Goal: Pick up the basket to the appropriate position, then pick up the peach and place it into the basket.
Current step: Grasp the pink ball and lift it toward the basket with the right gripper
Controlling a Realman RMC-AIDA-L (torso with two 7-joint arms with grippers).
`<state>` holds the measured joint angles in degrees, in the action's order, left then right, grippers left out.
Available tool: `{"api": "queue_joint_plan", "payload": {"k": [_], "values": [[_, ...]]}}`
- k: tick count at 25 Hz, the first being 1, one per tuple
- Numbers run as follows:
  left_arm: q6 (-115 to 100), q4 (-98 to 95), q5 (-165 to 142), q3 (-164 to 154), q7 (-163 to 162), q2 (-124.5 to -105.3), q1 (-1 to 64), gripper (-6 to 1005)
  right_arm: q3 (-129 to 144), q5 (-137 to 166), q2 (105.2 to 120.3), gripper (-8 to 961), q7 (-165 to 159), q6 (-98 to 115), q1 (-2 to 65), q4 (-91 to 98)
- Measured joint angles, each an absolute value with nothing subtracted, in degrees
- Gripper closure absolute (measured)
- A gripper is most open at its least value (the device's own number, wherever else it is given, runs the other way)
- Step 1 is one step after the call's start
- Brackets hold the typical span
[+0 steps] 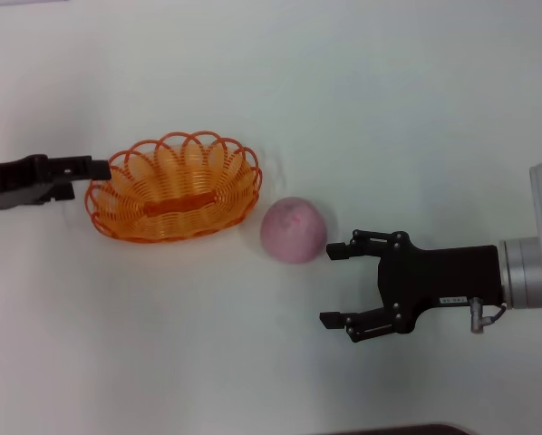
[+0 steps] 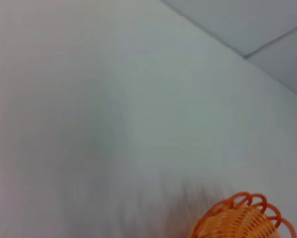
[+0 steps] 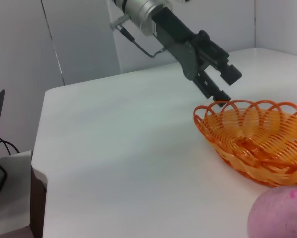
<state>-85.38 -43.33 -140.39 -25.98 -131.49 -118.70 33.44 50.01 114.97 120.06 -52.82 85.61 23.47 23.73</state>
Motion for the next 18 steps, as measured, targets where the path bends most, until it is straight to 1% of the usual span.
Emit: {"api": "queue_joint_plan", "payload": {"k": [2,5,12,15,18], "values": [[-85.3,-43.3,-139.6,-26.0,-130.5,-118.71,33.3,114,50.0,114.9,120.06,6,-52.8,85.6,23.5,23.7],[-84.9,-43.1,-136.6,-25.9,-125.5,-118.92,32.7,115,50.0,114.9,120.06,6,-52.8,85.6,23.5,23.7],[-80.8,-42.9,-128.5,-26.3,-106.9,-121.82,30.2,119,50.1,114.8,120.14,6,-52.8,85.5,23.6,23.7],[-80.4,-42.8,-127.5,-26.3,-101.7,-122.45,30.0,120,50.1,114.8,120.15,6,-52.9,85.4,23.7,23.7],[-80.3,-42.8,-127.3,-26.4,-100.6,-122.50,30.1,122,50.2,114.9,120.15,6,-53.1,85.4,23.9,23.7]]}}
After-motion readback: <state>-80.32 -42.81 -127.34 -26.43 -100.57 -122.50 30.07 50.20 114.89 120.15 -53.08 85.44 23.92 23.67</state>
